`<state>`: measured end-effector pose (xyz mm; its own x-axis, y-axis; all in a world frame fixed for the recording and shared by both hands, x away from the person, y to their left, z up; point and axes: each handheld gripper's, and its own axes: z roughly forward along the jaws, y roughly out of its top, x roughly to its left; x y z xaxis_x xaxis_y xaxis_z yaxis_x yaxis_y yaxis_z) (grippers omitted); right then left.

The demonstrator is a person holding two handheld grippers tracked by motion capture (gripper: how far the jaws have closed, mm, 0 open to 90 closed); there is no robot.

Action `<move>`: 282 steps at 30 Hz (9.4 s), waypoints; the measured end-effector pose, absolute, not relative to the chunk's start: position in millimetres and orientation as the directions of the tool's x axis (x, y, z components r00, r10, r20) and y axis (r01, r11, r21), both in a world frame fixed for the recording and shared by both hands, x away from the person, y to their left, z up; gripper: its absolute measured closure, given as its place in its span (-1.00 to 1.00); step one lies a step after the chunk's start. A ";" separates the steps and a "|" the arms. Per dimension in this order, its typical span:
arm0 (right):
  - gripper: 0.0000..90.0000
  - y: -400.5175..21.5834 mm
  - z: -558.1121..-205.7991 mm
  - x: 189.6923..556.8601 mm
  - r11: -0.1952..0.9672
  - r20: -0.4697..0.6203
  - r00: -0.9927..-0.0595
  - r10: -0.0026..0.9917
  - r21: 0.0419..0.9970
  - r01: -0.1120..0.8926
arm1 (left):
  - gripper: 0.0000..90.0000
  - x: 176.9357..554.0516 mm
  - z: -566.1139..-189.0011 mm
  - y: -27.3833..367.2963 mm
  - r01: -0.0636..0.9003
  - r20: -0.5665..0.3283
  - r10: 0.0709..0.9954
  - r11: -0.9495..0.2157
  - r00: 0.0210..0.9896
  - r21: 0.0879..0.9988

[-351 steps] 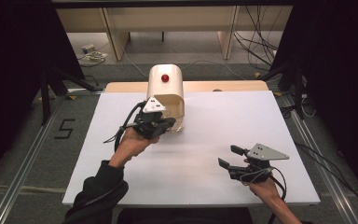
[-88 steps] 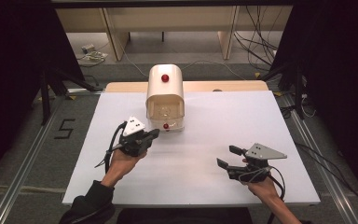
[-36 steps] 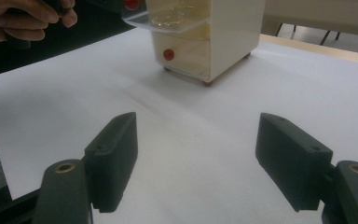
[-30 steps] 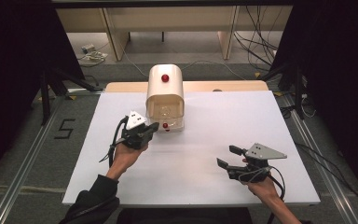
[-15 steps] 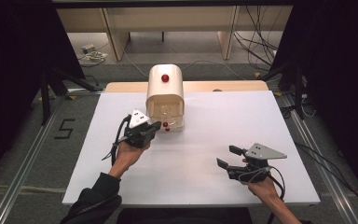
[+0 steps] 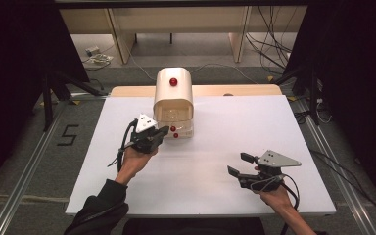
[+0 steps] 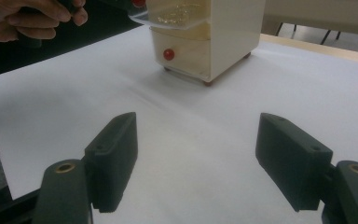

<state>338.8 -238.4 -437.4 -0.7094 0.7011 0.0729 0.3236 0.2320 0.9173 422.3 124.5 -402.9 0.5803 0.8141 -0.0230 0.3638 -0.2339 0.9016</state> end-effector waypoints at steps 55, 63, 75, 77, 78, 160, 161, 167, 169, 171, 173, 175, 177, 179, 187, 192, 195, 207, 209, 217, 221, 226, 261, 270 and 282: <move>-0.33 -238.2 -437.4 338.8 0.236 0.072 -0.710 0.701 0.915 0.327 | 0.98 446.3 -409.5 128.4 0.377 -0.039 0.851 -0.191 0.524 0.906; -0.33 -238.1 -437.7 339.1 0.233 0.074 -0.711 0.699 0.916 0.325 | 0.98 450.3 -410.7 130.3 0.384 -0.052 0.855 -0.177 0.516 0.906; -0.33 -236.8 -438.2 338.9 0.233 0.077 -0.712 0.698 0.915 0.328 | 0.98 452.3 -410.8 130.2 0.383 -0.061 0.856 -0.165 0.514 0.909; -0.33 -236.8 -438.2 338.9 0.234 0.078 -0.711 0.699 0.915 0.330 | 0.98 452.4 -410.9 130.3 0.386 -0.064 0.855 -0.164 0.515 0.908; -0.33 -237.0 -438.0 338.7 0.235 0.078 -0.709 0.700 0.913 0.333 | 0.98 452.4 -411.0 130.3 0.387 -0.066 0.855 -0.163 0.515 0.908; -0.33 -238.3 -436.5 337.8 0.232 0.075 -0.711 0.699 0.917 0.324 | -0.50 401.4 -398.5 115.0 0.338 -0.151 0.680 -0.150 0.717 0.929; -0.33 -238.4 -436.6 337.9 0.232 0.075 -0.711 0.699 0.917 0.324 | -0.50 400.7 -398.3 115.2 0.338 -0.152 0.681 -0.147 0.716 0.930; -0.33 -238.4 -436.7 338.0 0.232 0.075 -0.711 0.699 0.917 0.324 | -0.51 396.9 -398.1 116.6 0.334 -0.147 0.678 -0.153 0.720 0.930; -0.33 -238.5 -436.7 338.1 0.230 0.076 -0.711 0.699 0.917 0.325 | -0.51 395.8 -398.5 116.4 0.332 -0.148 0.679 -0.148 0.719 0.932; -0.33 -238.7 -436.8 338.0 0.227 0.079 -0.711 0.699 0.918 0.325 | -0.51 395.0 -398.6 116.6 0.331 -0.148 0.680 -0.147 0.719 0.932; -0.33 -238.8 -436.9 338.3 0.227 0.079 -0.711 0.699 0.918 0.325 | -0.51 393.9 -398.8 116.6 0.330 -0.150 0.679 -0.143 0.718 0.933; -0.33 -238.9 -436.8 338.1 0.230 0.077 -0.711 0.699 0.917 0.326 | -0.51 392.8 -398.9 117.1 0.328 -0.145 0.679 -0.148 0.720 0.933; -0.33 -239.2 -436.8 338.4 0.228 0.080 -0.710 0.699 0.917 0.327 | -0.52 391.9 -399.4 117.3 0.325 -0.145 0.675 -0.148 0.724 0.934; -0.33 -239.4 -436.9 338.5 0.228 0.080 -0.710 0.700 0.917 0.328 | -0.53 391.0 -400.2 117.5 0.323 -0.143 0.671 -0.151 0.728 0.934; -0.33 -239.3 -437.2 339.1 0.227 0.083 -0.711 0.698 0.916 0.330 | -0.55 388.0 -401.3 119.0 0.320 -0.148 0.673 -0.138 0.724 0.937; -0.33 -239.2 -437.2 339.7 0.226 0.084 -0.714 0.695 0.917 0.328 | -0.60 385.9 -401.8 120.7 0.319 -0.152 0.673 -0.131 0.724 0.939; -0.33 -238.8 -437.2 340.6 0.226 0.082 -0.718 0.691 0.919 0.323 | -0.63 384.2 -402.7 121.4 0.312 -0.149 0.673 -0.127 0.725 0.942; -0.33 -237.7 -437.3 341.8 0.219 0.093 -0.719 0.689 0.919 0.329 | -0.65 374.9 -407.0 122.9 0.281 -0.121 0.659 -0.143 0.742 0.949; -0.33 -237.5 -437.2 342.0 0.222 0.093 -0.719 0.688 0.918 0.330 | -0.65 373.3 -407.1 123.4 0.278 -0.115 0.661 -0.147 0.741 0.949; -0.33 -237.6 -437.4 342.5 0.222 0.089 -0.722 0.686 0.919 0.325 | -0.65 369.7 -407.4 126.0 0.268 -0.101 0.656 -0.159 0.748 0.950; -0.33 -236.6 -437.2 341.8 0.219 0.092 -0.722 0.686 0.920 0.326 | -0.65 367.2 -407.9 126.6 0.261 -0.092 0.655 -0.164 0.750 0.951; -0.33 -235.8 -436.8 341.4 0.226 0.088 -0.721 0.688 0.917 0.329 | -0.65 364.4 -408.8 128.0 0.259 -0.088 0.655 -0.169 0.750 0.951; -0.33 -236.3 -435.8 341.9 0.210 0.106 -0.721 0.684 0.919 0.334 | -0.67 346.7 -427.6 138.9 0.261 -0.065 0.665 -0.199 0.744 0.945; -0.33 -236.1 -436.2 342.7 0.209 0.106 -0.723 0.683 0.919 0.333 | -0.67 346.5 -428.9 138.8 0.253 -0.053 0.669 -0.205 0.742 0.946; -0.33 -236.1 -436.4 342.6 0.208 0.110 -0.721 0.684 0.918 0.337 | -0.67 347.4 -428.3 139.6 0.255 -0.060 0.673 -0.195 0.737 0.947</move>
